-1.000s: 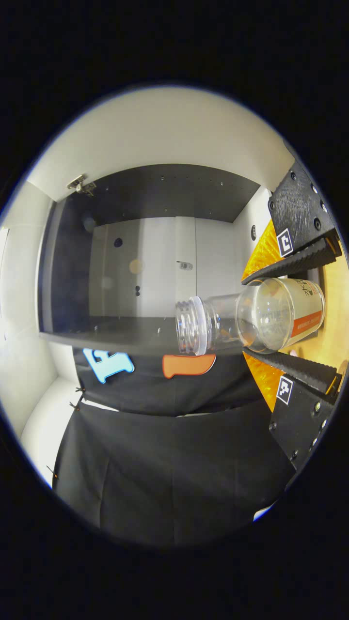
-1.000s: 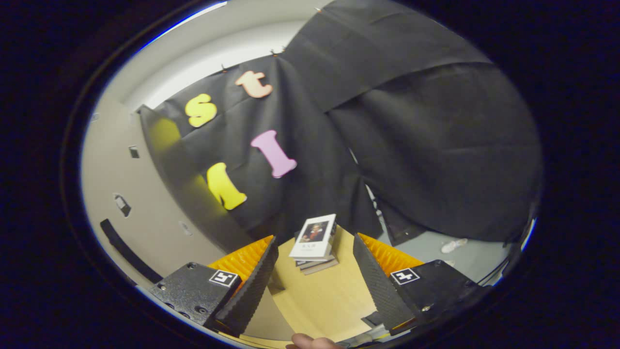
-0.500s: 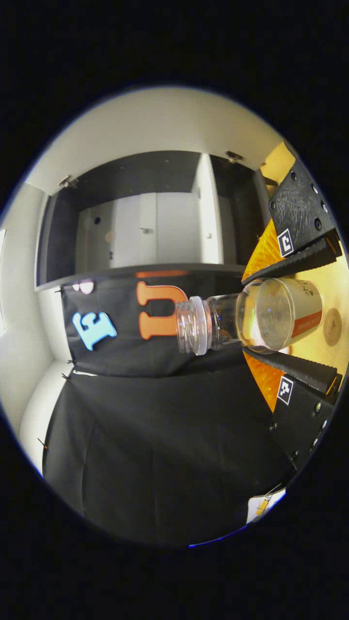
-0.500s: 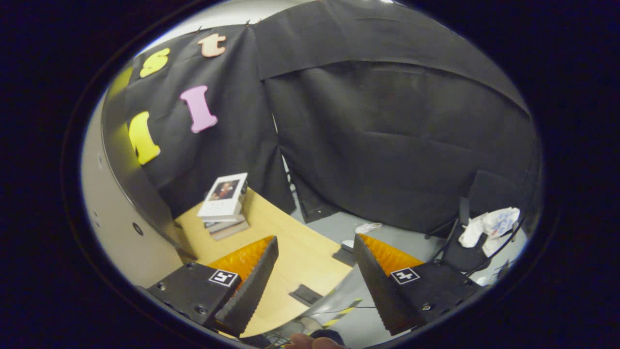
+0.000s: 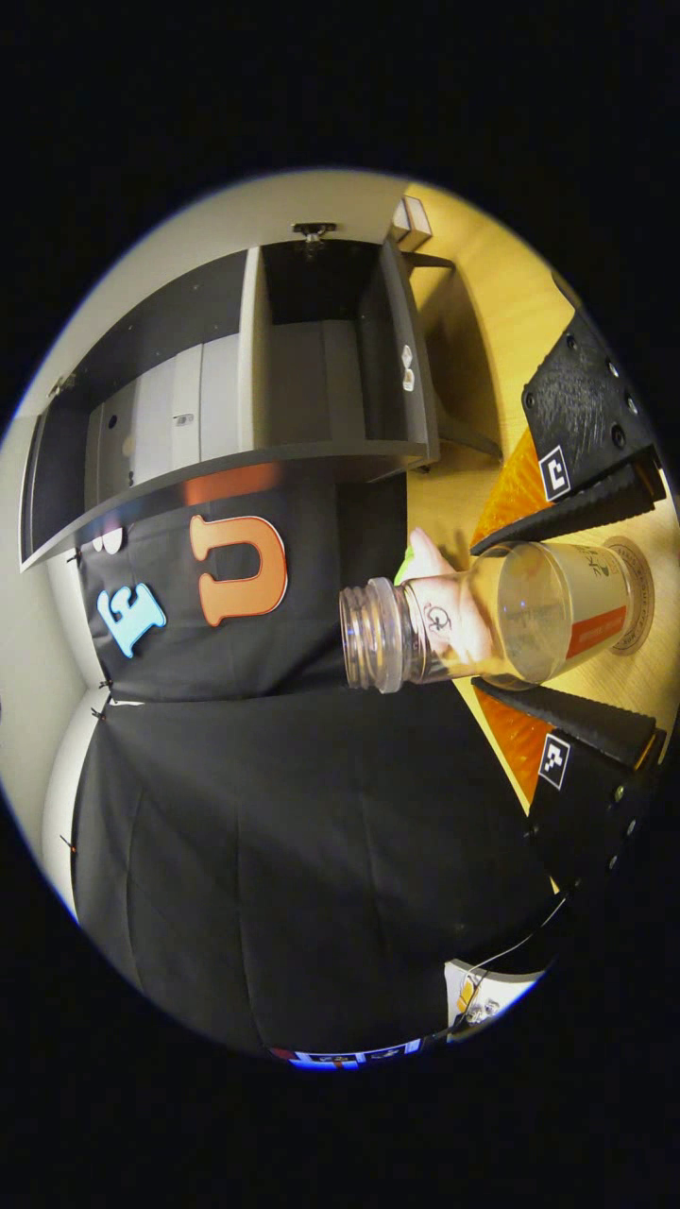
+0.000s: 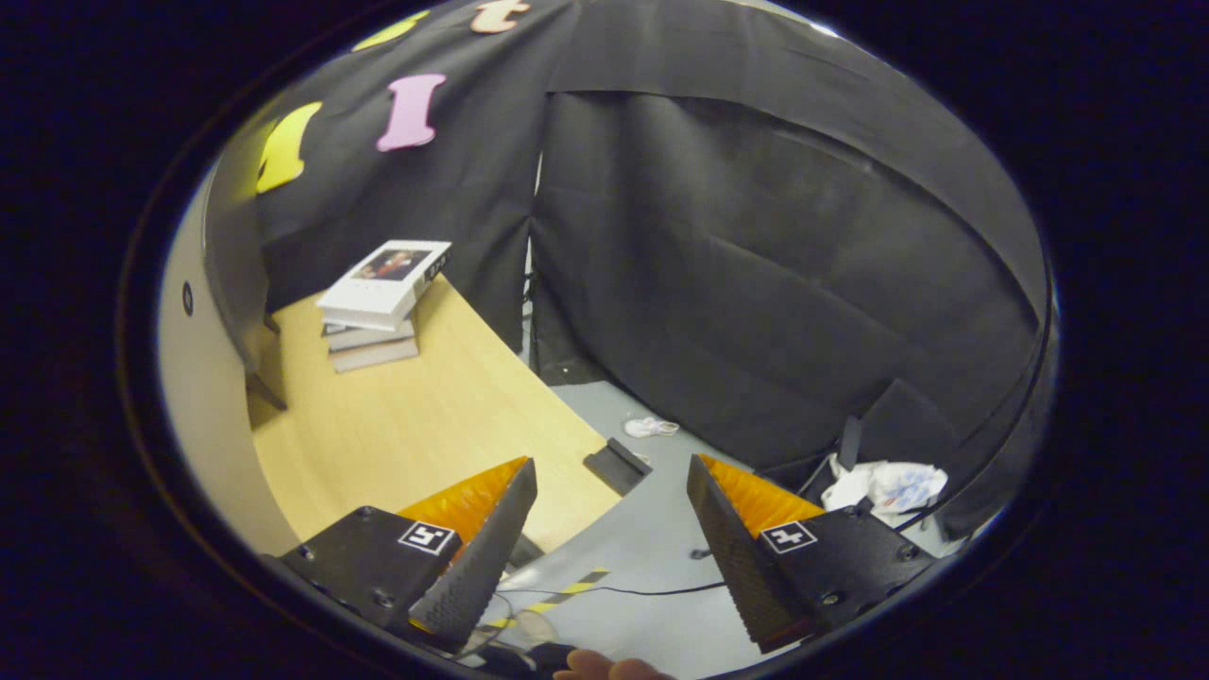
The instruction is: Open the cabinet door with the right hand, grasp the bottle in the cabinet with the left hand and place it on the coaster, then close the cabinet door with the right hand.
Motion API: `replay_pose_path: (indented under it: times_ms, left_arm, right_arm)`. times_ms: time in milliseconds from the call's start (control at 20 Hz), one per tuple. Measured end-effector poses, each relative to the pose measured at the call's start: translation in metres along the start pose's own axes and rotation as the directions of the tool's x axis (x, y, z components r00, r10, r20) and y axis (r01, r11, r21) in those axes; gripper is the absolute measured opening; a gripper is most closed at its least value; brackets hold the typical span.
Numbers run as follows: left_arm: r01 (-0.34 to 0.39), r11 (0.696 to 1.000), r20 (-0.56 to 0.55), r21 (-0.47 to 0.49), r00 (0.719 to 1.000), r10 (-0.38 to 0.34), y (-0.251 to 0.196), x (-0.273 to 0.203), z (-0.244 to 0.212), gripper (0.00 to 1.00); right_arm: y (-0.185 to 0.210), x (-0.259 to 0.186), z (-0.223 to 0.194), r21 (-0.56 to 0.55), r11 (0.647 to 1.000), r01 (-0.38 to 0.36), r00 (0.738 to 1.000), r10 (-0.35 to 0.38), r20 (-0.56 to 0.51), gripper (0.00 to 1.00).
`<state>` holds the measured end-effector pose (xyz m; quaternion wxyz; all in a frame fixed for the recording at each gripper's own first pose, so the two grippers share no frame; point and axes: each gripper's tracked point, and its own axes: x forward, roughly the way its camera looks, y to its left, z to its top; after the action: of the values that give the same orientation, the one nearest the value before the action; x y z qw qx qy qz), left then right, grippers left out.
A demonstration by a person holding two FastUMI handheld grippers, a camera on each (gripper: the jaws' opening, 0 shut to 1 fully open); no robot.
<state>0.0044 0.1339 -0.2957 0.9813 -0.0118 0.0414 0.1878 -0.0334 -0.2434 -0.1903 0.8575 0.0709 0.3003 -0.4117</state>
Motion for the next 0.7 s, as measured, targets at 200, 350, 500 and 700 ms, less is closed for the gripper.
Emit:
replay_pose_path:
  times_ms: [200,350,500,700]
  left_arm:
    - [-0.029,1.000,-0.026,0.008,0.999,0.029,-0.002,-0.002,-0.025,0.74]
    - [-0.036,0.999,-0.058,0.010,0.998,0.036,0.000,-0.009,-0.036,0.75]
    - [-0.038,0.999,-0.054,0.001,0.998,0.038,0.000,-0.008,-0.037,0.77]
    - [-0.032,0.999,-0.026,-0.016,0.999,0.031,-0.001,-0.005,-0.031,0.77]
  right_arm:
    - [0.024,0.002,0.008,-0.105,0.994,-0.032,0.999,0.031,-0.007,1.00]
    - [0.058,0.003,0.013,-0.172,0.981,-0.088,0.996,0.089,-0.001,1.00]
    - [0.086,0.003,0.010,-0.230,0.963,-0.137,0.990,0.140,-0.003,1.00]
    - [0.097,0.003,0.004,-0.257,0.953,-0.163,0.986,0.165,-0.014,1.00]
